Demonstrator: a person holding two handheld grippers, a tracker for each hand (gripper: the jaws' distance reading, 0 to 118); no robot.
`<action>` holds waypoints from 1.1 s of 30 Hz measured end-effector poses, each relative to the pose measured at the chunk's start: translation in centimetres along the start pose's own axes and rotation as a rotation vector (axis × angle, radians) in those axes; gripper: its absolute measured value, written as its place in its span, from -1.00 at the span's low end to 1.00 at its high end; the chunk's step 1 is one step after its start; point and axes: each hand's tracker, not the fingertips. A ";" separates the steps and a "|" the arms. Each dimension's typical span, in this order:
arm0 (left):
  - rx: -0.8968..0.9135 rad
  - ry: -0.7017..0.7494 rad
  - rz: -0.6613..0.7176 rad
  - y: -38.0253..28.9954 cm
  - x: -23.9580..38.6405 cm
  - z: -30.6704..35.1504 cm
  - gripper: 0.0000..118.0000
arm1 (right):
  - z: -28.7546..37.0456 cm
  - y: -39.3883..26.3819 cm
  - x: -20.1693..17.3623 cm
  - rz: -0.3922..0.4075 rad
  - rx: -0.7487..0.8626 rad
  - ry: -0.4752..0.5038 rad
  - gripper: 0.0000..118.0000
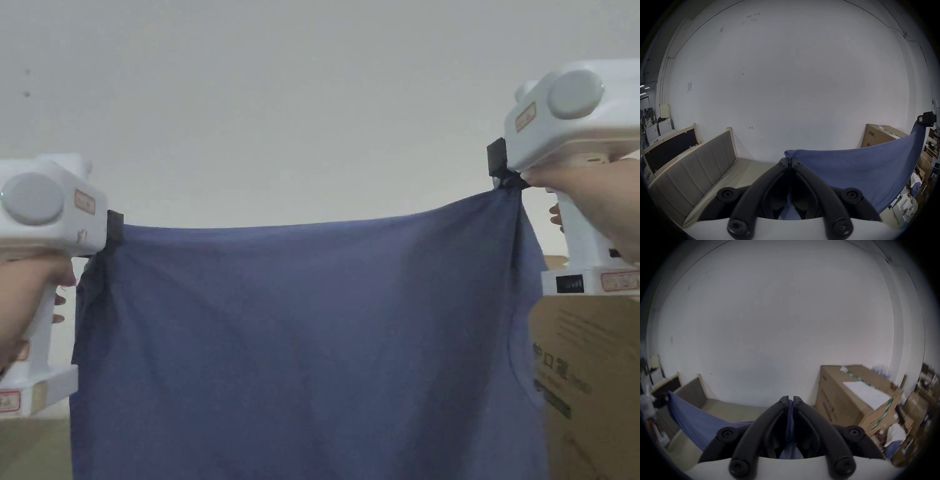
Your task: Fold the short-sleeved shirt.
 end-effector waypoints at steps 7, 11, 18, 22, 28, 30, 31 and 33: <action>0.207 -0.048 0.011 -3.8 0.0 -1.4 -0.98 | -1.1 -4.0 0.4 -0.095 0.223 -0.008 -0.93; 0.151 -0.089 0.006 -10.2 -0.3 -2.0 -0.98 | -2.1 -12.0 1.6 -0.110 0.185 -0.008 -0.93; -0.257 -0.235 0.082 -31.0 -0.3 -0.2 -0.98 | -2.3 -35.7 2.2 -0.204 -0.251 0.096 -0.93; -0.510 -0.173 0.019 -43.3 -0.2 1.6 -0.98 | -1.8 -50.1 1.1 -0.113 -0.538 0.081 -0.93; -0.621 -0.206 0.017 -49.7 -3.1 5.5 -0.98 | 4.0 -59.3 2.5 -0.199 -0.739 0.159 -0.93; -0.619 -0.225 -0.056 -49.7 -3.9 7.2 -0.98 | 6.4 -59.2 3.2 -0.162 -0.732 0.203 -0.93; -0.619 -0.240 -0.071 -49.3 -4.2 8.5 -0.98 | 7.5 -59.0 3.5 -0.132 -0.733 0.226 -0.93; -0.605 -0.275 -0.099 -48.7 -5.1 10.5 -0.98 | 10.1 -58.2 4.1 -0.108 -0.717 0.261 -0.93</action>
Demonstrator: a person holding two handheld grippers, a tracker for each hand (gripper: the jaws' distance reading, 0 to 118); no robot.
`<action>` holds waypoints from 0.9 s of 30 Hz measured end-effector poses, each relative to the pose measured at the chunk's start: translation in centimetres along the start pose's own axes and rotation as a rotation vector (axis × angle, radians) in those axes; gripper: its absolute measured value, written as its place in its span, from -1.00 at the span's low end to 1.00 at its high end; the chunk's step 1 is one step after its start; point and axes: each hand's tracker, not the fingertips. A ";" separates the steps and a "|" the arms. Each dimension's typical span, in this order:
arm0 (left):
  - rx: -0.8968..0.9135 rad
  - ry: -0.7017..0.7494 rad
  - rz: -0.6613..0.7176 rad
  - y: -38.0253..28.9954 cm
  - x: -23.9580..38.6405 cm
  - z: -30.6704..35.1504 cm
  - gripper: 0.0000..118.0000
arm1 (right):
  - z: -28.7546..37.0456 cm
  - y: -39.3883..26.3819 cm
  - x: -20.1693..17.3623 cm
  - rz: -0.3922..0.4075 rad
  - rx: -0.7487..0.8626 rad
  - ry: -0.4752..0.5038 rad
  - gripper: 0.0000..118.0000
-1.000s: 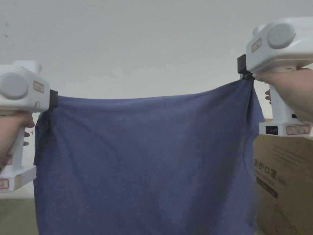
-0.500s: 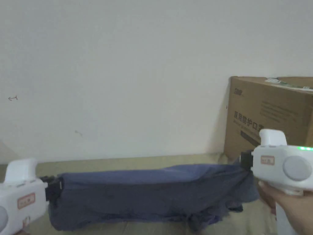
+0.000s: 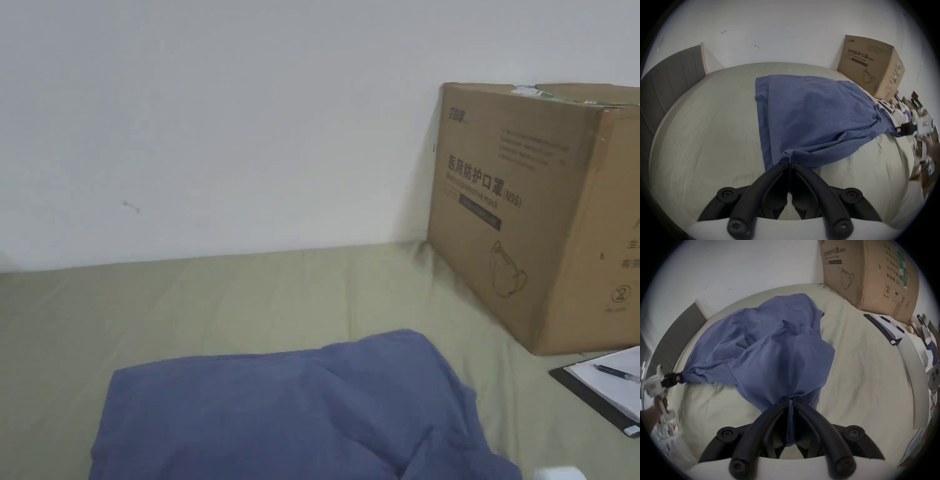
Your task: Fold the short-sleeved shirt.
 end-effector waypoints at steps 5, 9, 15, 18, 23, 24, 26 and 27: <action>-0.005 -0.022 -0.061 -2.2 0.0 5.3 -0.98 | 5.4 -2.9 -0.1 0.030 -0.025 0.022 -0.93; -0.008 -0.023 -0.116 -4.1 1.0 8.3 -0.98 | 8.3 -5.4 0.0 0.003 -0.055 0.056 -0.93; -0.026 -0.066 -0.160 -7.1 2.0 11.0 -0.98 | 9.4 -8.6 0.2 -0.072 -0.137 0.034 -0.93; -0.070 -0.049 -0.187 -8.5 1.8 10.8 -0.98 | 8.9 -9.3 0.1 -0.090 -0.182 0.031 -0.93; -0.126 -0.044 -0.188 -10.4 1.7 9.9 -0.97 | 7.6 -10.2 -1.1 -0.044 -0.226 -0.036 -0.93; -0.133 -0.042 -0.189 -10.6 1.7 9.6 -0.97 | 7.4 -10.3 -1.3 -0.027 -0.232 -0.047 -0.93; -0.147 -0.030 -0.188 -11.1 1.9 9.2 -0.97 | 6.9 -10.5 -1.6 -0.005 -0.235 -0.062 -0.90; -0.152 -0.029 -0.185 -11.3 1.8 9.0 -0.93 | 6.7 -10.6 -1.6 0.005 -0.237 -0.065 -0.85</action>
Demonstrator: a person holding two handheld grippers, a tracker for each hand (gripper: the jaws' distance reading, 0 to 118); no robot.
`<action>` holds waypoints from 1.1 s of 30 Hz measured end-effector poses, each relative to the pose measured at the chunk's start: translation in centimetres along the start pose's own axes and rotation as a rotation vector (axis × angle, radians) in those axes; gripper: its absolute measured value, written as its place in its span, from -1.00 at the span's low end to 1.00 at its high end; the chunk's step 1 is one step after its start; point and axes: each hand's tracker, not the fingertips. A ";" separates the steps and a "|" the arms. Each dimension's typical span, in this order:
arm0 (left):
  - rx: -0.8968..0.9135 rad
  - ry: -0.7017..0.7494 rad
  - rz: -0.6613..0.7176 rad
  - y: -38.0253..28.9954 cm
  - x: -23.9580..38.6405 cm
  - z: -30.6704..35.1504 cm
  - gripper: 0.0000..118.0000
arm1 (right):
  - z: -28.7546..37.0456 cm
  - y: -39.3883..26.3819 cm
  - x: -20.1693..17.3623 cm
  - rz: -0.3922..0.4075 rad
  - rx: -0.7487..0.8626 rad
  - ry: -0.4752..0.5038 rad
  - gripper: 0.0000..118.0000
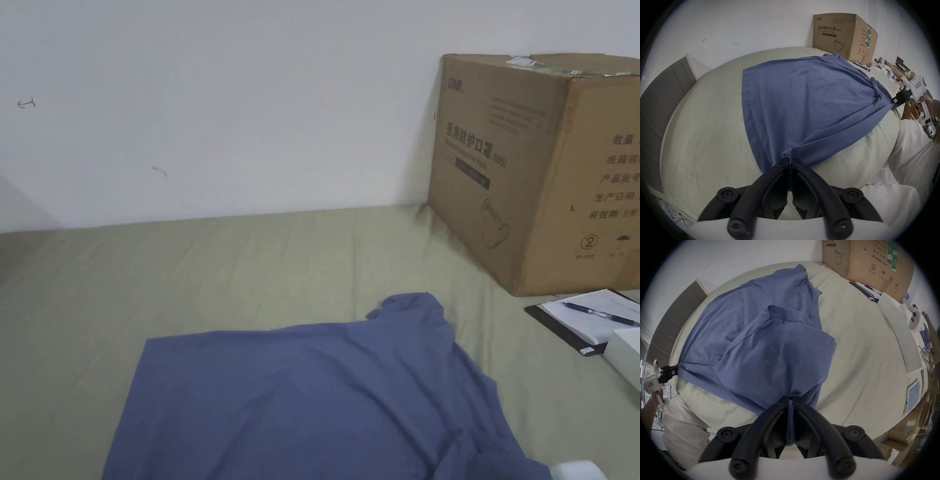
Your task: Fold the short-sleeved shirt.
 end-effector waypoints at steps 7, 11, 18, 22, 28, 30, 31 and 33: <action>-0.098 -0.014 0.138 0.5 -0.9 0.5 0.73 | 1.4 -0.8 1.6 -0.057 0.006 -0.003 0.99; 0.062 0.059 0.158 1.6 -0.1 5.6 0.94 | 6.6 -1.6 0.9 -0.147 0.148 0.094 0.96; 0.411 0.033 0.333 2.5 2.4 15.8 0.94 | 16.0 -3.9 -4.2 -0.231 0.579 0.226 0.91; 0.652 0.077 0.374 0.7 4.7 18.6 0.32 | 18.0 -6.0 -8.4 -0.236 0.850 0.233 0.17; 0.653 0.115 0.430 -1.3 5.3 18.1 -1.00 | 18.0 -6.9 -12.5 -0.180 0.891 0.319 -1.00; 0.591 0.141 0.413 -1.4 5.1 17.7 -1.00 | 18.0 -6.7 -13.4 -0.107 0.849 0.258 -1.00; 0.529 0.131 0.393 -0.9 4.5 17.5 -1.00 | 18.0 -6.7 -13.7 -0.078 0.842 0.237 -1.00; 0.334 0.115 0.383 0.0 3.2 15.9 -1.00 | 18.0 -6.8 -13.9 -0.058 0.831 0.255 -1.00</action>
